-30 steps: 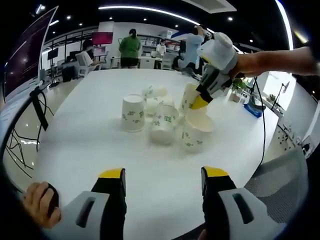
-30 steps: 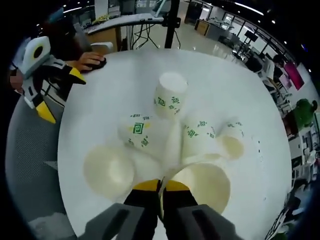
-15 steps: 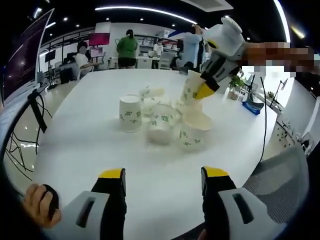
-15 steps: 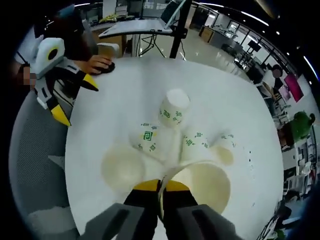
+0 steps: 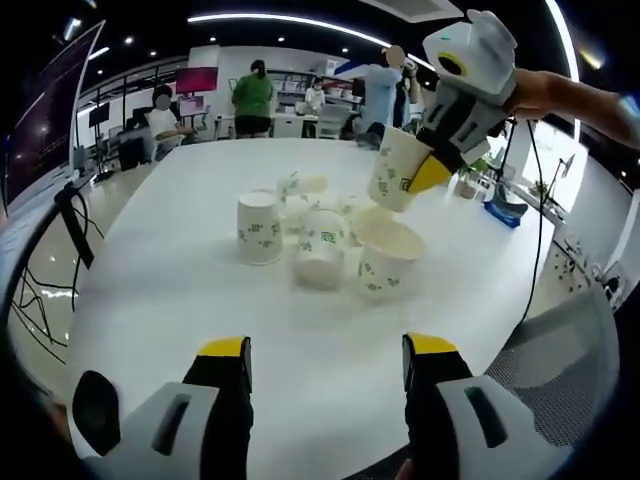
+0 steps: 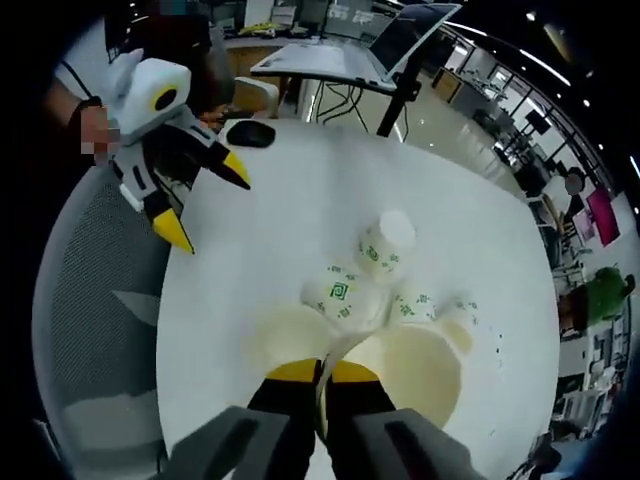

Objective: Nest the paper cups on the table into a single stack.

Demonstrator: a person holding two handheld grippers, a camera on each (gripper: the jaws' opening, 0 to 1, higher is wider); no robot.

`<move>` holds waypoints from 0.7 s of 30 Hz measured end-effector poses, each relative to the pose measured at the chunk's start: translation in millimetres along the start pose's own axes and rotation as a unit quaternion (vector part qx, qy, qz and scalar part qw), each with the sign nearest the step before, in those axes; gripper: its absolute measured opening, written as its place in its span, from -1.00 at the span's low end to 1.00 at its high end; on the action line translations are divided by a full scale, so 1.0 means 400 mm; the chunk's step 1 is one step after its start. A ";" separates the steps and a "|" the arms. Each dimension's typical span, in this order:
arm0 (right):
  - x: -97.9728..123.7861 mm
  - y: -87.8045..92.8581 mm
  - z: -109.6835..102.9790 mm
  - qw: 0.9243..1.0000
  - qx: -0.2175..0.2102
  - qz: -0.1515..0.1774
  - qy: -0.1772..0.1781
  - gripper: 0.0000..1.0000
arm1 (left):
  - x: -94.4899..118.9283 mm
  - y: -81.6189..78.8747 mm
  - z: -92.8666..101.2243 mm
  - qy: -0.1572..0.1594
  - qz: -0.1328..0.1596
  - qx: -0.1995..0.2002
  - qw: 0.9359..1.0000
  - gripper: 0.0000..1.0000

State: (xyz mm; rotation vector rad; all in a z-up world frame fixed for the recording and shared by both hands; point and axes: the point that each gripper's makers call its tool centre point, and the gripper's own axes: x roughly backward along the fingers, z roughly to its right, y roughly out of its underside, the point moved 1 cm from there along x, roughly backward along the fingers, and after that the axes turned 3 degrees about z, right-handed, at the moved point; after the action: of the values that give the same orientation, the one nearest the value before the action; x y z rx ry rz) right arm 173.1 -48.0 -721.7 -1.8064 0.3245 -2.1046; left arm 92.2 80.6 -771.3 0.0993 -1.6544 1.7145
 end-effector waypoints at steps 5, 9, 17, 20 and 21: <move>-0.007 -0.017 -0.030 1.000 0.010 0.000 -0.013 -1.00 | -0.001 0.002 -0.003 -0.001 0.000 0.001 1.000 0.20; -0.016 -0.028 -0.039 1.000 0.009 0.004 -0.021 -1.00 | -0.005 0.008 -0.005 0.000 -0.002 0.000 1.000 0.20; -0.039 -0.033 -0.078 0.999 0.012 0.004 -0.043 -1.00 | -0.004 0.005 -0.005 -0.001 -0.001 0.002 1.000 0.20; -0.047 -0.027 -0.087 0.999 0.012 0.000 -0.048 -1.00 | -0.003 0.003 -0.003 -0.001 -0.001 0.002 1.000 0.20; -0.050 -0.027 -0.091 0.999 0.010 0.000 -0.050 -1.00 | -0.002 0.003 -0.002 -0.001 -0.001 0.003 1.000 0.20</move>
State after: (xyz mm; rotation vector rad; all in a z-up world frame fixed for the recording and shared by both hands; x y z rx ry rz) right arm 138.5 -32.0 -741.5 -1.8925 0.2762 -2.0009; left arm 92.6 80.9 -772.8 0.1043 -1.6508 1.7184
